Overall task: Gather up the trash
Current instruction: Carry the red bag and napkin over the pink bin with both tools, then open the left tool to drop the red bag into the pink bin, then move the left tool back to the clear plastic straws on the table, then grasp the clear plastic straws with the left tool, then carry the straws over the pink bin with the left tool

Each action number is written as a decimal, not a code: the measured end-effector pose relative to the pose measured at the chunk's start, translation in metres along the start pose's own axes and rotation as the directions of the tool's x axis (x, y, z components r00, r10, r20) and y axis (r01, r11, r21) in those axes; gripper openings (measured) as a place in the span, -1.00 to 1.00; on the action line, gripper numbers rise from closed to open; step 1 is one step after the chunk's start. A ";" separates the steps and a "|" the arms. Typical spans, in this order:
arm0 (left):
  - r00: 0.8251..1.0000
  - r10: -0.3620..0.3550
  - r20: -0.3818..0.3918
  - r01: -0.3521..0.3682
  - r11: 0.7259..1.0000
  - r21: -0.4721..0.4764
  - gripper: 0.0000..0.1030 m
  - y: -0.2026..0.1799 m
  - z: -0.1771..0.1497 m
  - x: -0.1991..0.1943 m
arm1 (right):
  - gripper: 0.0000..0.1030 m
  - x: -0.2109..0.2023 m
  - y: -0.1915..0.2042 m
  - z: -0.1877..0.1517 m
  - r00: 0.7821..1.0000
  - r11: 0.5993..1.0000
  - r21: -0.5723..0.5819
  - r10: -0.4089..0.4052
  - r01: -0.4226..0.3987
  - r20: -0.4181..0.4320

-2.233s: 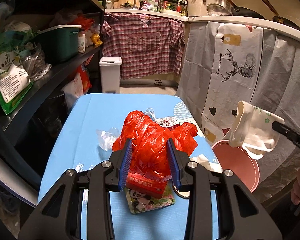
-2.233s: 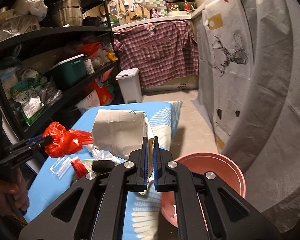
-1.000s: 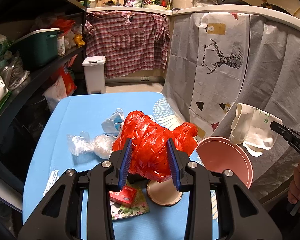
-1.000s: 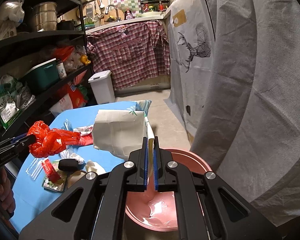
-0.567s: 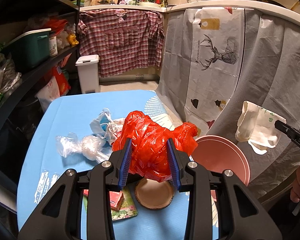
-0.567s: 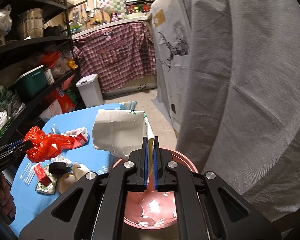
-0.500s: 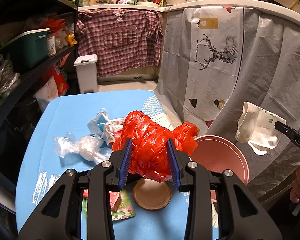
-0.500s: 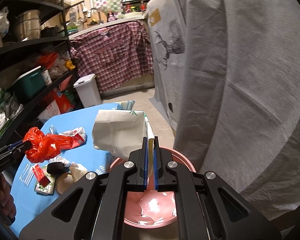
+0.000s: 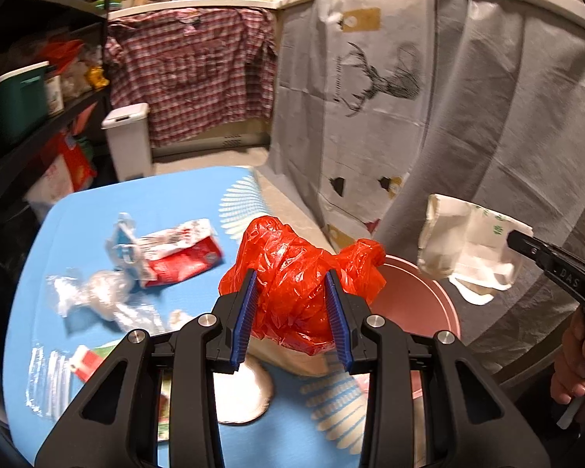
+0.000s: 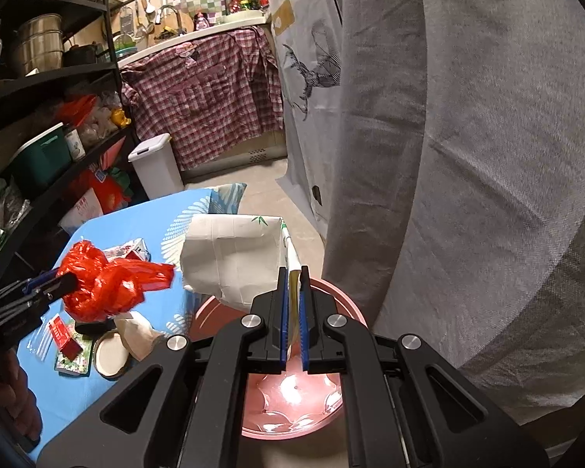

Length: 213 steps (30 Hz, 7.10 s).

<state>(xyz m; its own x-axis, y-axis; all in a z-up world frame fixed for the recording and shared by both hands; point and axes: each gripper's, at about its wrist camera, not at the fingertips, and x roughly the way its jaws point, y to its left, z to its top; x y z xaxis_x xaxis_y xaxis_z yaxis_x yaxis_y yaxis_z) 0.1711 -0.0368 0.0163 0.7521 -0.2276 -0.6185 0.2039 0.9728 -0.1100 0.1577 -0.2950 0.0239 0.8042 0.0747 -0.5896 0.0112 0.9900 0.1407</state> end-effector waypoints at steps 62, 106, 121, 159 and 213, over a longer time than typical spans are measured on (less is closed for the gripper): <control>0.999 -0.017 0.031 0.016 0.999 0.028 -0.31 0.009 -0.004 -0.016 | -0.25 0.001 0.020 -0.002 0.998 0.997 -0.077 -0.015 0.020 0.063; 0.954 0.287 -0.089 -0.300 0.897 -0.326 -0.52 0.260 -0.073 -0.080 | -0.29 0.070 0.170 -0.041 0.944 0.904 -0.288 0.274 -0.317 -0.182; 0.934 0.193 -0.302 -0.295 0.892 -0.343 -0.33 0.286 -0.117 -0.023 | -0.28 0.113 0.187 -0.075 0.898 0.871 -0.348 0.200 -0.346 -0.393; 0.968 0.245 -0.062 -0.252 0.924 -0.288 -1.00 0.241 -0.062 -0.098 | -0.96 0.053 0.166 -0.046 0.932 0.878 -0.323 0.297 -0.352 -0.209; 0.989 0.136 0.060 -0.123 0.975 -0.182 -1.00 0.152 -0.009 -0.093 | -0.96 0.036 0.116 -0.030 0.962 0.929 -0.251 0.251 -0.271 -0.109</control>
<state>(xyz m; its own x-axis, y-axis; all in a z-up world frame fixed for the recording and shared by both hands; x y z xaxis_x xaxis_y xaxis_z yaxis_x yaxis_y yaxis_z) 0.1264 0.1329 0.0502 0.8090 -0.0952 -0.5801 -0.0081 0.9849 -0.1730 0.1696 -0.1738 -0.0048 0.7116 0.3332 -0.6185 -0.3565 0.9299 0.0907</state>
